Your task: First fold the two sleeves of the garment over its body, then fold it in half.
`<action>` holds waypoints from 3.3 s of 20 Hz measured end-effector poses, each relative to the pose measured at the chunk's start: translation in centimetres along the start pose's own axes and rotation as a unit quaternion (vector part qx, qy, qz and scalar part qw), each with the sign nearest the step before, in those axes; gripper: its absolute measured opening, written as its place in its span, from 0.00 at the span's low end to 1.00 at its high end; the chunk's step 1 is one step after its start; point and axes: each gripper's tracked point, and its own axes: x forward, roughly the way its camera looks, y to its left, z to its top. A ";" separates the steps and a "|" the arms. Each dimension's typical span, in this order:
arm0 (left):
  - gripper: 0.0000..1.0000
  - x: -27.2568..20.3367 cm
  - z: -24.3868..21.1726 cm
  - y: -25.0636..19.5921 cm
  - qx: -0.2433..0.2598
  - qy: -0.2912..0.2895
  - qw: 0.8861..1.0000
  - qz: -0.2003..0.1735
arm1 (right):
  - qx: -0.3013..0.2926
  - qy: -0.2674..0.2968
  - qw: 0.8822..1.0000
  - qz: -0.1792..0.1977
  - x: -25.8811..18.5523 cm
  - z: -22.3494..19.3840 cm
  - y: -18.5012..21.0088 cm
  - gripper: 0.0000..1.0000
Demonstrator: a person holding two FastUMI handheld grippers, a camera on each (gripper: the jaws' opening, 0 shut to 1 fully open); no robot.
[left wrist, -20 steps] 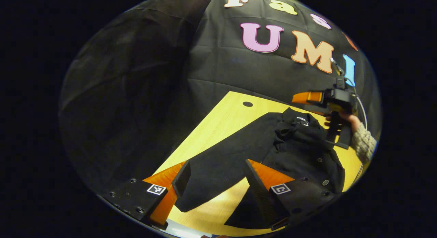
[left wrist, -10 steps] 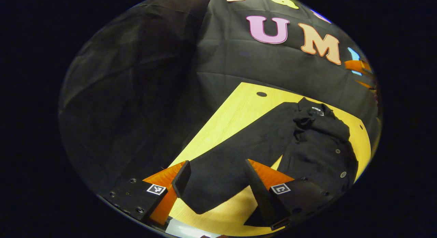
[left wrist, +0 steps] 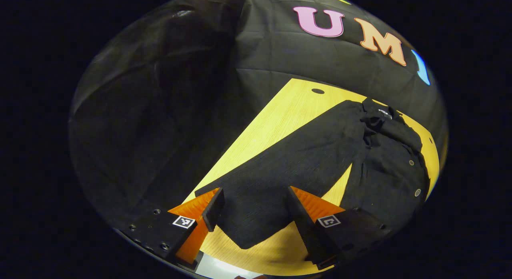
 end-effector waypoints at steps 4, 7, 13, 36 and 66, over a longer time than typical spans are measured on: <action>0.96 0.6 -1.5 0.4 -0.006 0.017 1.000 0.001 | 0.013 0.019 1.000 -0.014 -2.1 -1.1 -0.7 0.93; 0.95 0.5 -2.7 0.7 -0.016 0.029 0.999 0.007 | 0.014 0.015 1.000 -0.014 -2.7 -0.7 -0.7 1.00; 0.97 0.4 -3.4 0.9 -0.019 0.014 1.000 0.002 | 0.027 0.018 0.999 -0.015 -3.7 -1.2 -0.8 0.93; 0.00 0.2 -2.8 -0.6 0.020 0.015 0.998 -0.054 | 0.057 0.025 0.996 -0.070 -9.9 -5.1 -4.3 0.97; 0.00 -7.7 18.6 -46.2 0.129 -0.157 0.921 -0.332 | 0.111 0.131 0.975 -0.141 -18.2 -15.2 -19.3 0.98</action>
